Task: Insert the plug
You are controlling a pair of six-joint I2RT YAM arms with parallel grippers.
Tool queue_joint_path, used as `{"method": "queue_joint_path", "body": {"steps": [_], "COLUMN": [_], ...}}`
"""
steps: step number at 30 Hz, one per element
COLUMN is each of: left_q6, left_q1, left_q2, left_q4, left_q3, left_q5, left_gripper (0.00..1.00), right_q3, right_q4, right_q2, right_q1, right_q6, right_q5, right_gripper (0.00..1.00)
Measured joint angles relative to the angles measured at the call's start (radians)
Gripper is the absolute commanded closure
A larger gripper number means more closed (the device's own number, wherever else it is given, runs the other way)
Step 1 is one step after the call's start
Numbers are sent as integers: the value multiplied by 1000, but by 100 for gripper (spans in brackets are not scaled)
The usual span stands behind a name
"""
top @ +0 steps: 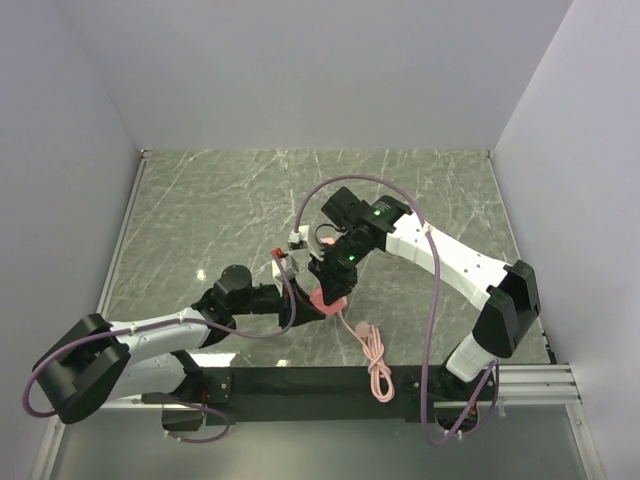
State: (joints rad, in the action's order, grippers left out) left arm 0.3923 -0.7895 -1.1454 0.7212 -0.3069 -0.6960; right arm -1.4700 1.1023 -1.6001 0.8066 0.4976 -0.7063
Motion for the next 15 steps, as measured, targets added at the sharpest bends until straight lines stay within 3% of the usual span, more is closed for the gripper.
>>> {"method": "queue_joint_path", "body": {"steps": [1,2,3,4,5,15], "left_q6": [6,11,14,14,13,-6], "left_q1": [-3,-8,-12,-15,-19,-49], "left_q2": [0,2,6,13,22,55], "left_q4": [17,33,47,62,77,199], "left_q3": [10,20,29,39,45,62], "left_q5": [13,29,48,69,96,240], "left_gripper": [99,99,99,99,99,99], "right_q3": [9,18,26,35,44,72], "right_q4": [-11,-25,-40,-58,-83,-325], "right_q2": [6,14,25,39,54,253], "right_q1": [1,3,5,6,7,-21], "right_q6": [-9,-18,-35,-64,-84,-305], "right_q5": [6,13,24,43,67,229], "right_gripper": [89,77,37,36,10,5]}}
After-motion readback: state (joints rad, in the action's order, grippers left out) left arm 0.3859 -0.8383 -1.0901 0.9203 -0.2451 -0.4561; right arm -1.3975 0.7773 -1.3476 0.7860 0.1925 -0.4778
